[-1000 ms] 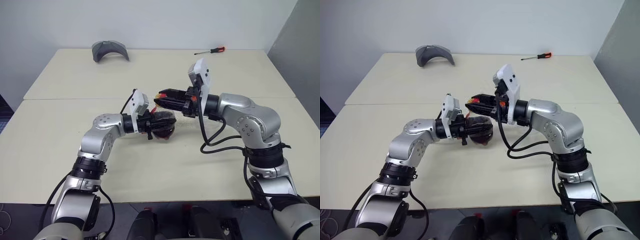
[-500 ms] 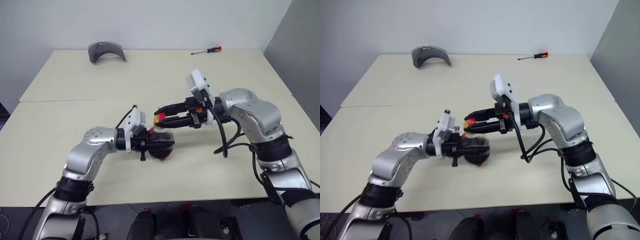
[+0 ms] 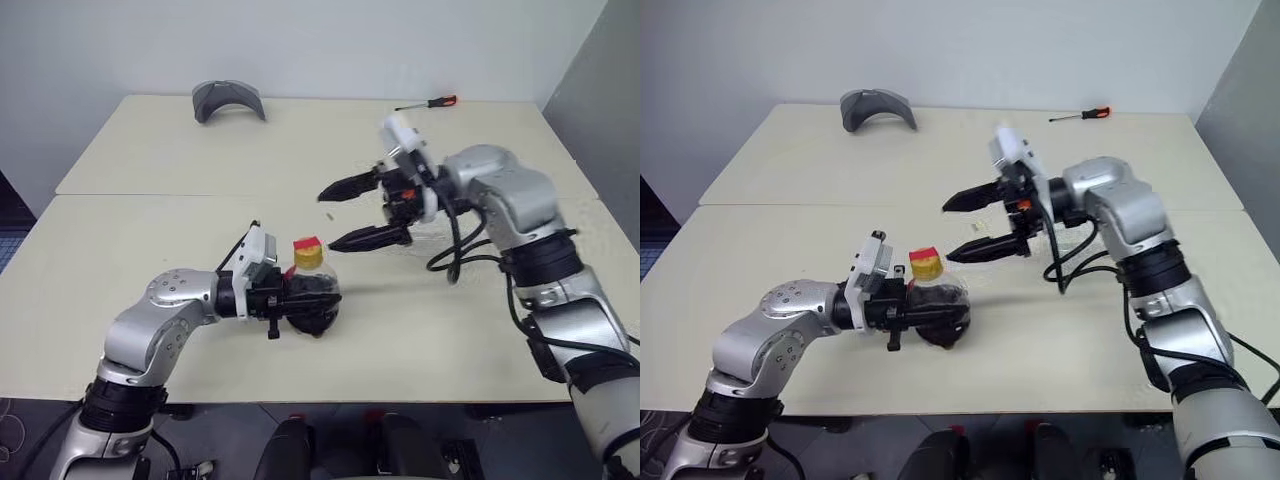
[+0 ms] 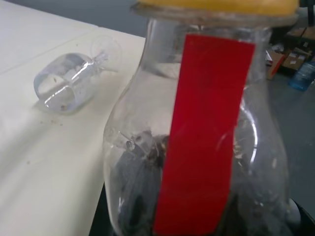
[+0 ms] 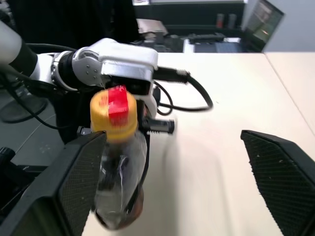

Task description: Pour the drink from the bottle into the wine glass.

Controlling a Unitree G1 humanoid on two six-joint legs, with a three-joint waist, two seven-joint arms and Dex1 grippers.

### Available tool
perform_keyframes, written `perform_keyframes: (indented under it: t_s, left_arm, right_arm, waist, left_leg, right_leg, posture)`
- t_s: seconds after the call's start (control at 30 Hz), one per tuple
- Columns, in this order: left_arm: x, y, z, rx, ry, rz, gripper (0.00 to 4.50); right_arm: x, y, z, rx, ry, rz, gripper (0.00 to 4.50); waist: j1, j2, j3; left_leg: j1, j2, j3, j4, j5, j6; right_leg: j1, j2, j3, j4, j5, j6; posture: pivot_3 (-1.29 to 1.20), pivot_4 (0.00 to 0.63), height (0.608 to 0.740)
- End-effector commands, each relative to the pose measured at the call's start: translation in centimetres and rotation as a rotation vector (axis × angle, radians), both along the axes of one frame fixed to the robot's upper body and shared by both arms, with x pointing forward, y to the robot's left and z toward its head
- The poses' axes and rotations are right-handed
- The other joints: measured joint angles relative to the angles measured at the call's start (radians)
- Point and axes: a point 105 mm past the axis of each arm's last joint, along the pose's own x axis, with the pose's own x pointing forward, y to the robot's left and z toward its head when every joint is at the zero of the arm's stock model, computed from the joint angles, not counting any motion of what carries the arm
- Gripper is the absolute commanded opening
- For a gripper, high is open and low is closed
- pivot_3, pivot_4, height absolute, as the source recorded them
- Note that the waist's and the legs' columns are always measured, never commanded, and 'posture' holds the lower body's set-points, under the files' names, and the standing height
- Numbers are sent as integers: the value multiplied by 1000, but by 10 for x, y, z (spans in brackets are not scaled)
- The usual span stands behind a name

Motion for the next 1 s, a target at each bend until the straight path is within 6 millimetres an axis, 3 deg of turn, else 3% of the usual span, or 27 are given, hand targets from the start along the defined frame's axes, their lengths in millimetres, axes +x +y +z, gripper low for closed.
perform_keyframes:
  t_s: [0.03,0.23,0.43,0.53,0.83,1.0]
  left_arm:
    - [14,5,10,-16,-67,43,1042]
    - [43,7,13,-20,-115,103,1042]
    - [78,-2,25,-55,-183,160,1042]
    - [79,-7,25,-63,-190,147,1042]
    - [81,-12,26,-72,-194,127,1042]
    - [78,-12,24,-66,-190,117,1042]
  right_arm:
    - [-9,-18,18,51,-8,-87,4500]
    - [-6,-29,24,127,-13,-311,4500]
    - [12,-22,35,276,-74,-548,4500]
    - [16,-18,38,312,-80,-598,4500]
    - [7,5,41,340,-44,-521,4500]
    - [0,17,30,286,-25,-461,4500]
  waist:
    - [0,0,0]
    - [-5,0,0]
    - [-9,0,0]
    - [-11,0,0]
    - [-11,0,0]
    - [-12,0,0]
  left_leg:
    - [0,0,0,0,0,0]
    - [0,0,1,0,0,0]
    - [0,0,1,0,0,0]
    - [0,0,2,0,0,0]
    - [0,0,2,0,0,0]
    - [0,0,2,0,0,0]
  right_leg:
    - [0,0,0,0,0,0]
    - [0,0,0,1,0,0]
    - [0,1,0,2,0,0]
    - [-1,0,1,1,0,0]
    - [-1,1,1,2,0,0]
    - [-1,0,1,1,0,0]
  posture:
    - [0,150,740]
    - [0,150,740]
    - [0,150,740]
    - [0,150,740]
    - [0,150,740]
    - [0,150,740]
